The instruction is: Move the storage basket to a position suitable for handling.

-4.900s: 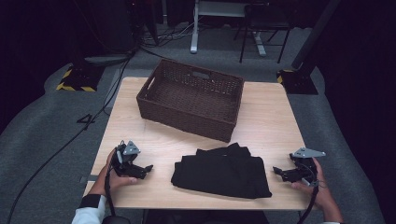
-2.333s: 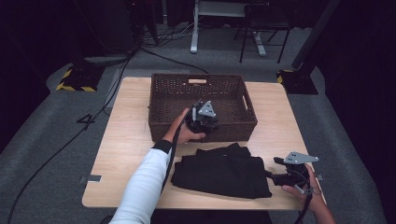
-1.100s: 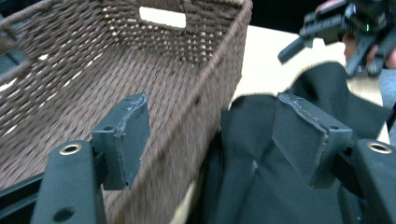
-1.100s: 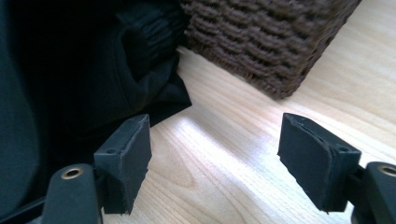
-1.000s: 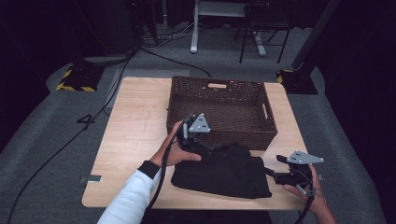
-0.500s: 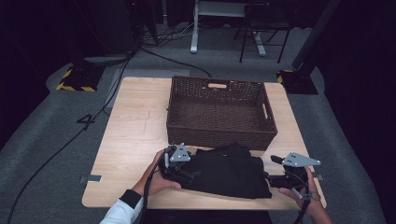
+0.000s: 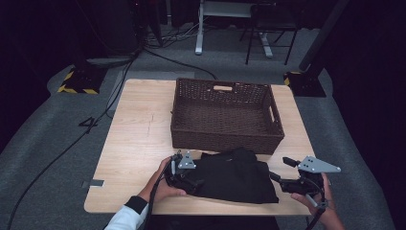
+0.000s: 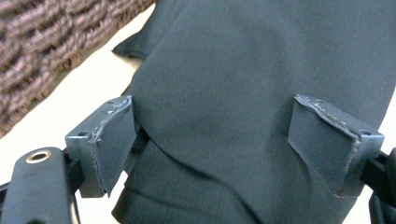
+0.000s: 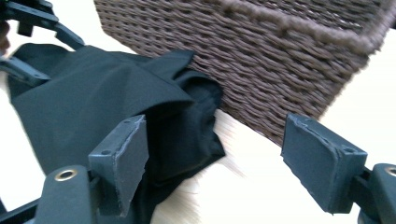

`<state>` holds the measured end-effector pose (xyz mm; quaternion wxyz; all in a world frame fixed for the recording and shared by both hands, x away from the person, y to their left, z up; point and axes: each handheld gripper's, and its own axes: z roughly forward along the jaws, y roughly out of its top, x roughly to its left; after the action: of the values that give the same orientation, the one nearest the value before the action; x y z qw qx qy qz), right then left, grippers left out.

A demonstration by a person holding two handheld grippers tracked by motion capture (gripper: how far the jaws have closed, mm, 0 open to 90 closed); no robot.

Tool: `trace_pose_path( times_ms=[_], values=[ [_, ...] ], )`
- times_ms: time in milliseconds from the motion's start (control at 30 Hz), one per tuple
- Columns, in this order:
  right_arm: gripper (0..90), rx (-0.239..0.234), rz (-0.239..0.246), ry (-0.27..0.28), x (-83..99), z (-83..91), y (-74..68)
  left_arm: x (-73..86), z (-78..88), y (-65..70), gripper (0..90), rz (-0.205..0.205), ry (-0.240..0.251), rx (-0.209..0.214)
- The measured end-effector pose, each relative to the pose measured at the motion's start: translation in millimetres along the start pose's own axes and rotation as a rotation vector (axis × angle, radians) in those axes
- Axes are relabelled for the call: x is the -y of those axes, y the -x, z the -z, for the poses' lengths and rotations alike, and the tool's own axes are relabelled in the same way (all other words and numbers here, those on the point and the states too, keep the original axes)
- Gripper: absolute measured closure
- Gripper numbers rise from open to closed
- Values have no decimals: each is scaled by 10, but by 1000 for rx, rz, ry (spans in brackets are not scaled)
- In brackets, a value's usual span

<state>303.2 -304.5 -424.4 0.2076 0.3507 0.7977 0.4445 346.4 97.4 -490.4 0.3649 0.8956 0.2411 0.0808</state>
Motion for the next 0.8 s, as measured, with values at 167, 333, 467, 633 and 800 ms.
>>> trace_pose_path(
  times_ms=[167,333,467,633,800],
  values=[
    [223,-27,39,34,-110,129,-136,46,3,19,162,-1,-1,0],
    [210,-61,49,54,-148,166,-216,63,0,22,161,2,-1,-1],
    [195,-82,58,-21,-81,-118,-287,68,-5,19,155,-1,3,-4],
    [160,-101,2,-107,78,-492,-202,100,-13,5,146,25,16,6],
    [148,-115,0,-166,130,-748,-166,120,-65,-43,73,54,10,12]
  ],
)
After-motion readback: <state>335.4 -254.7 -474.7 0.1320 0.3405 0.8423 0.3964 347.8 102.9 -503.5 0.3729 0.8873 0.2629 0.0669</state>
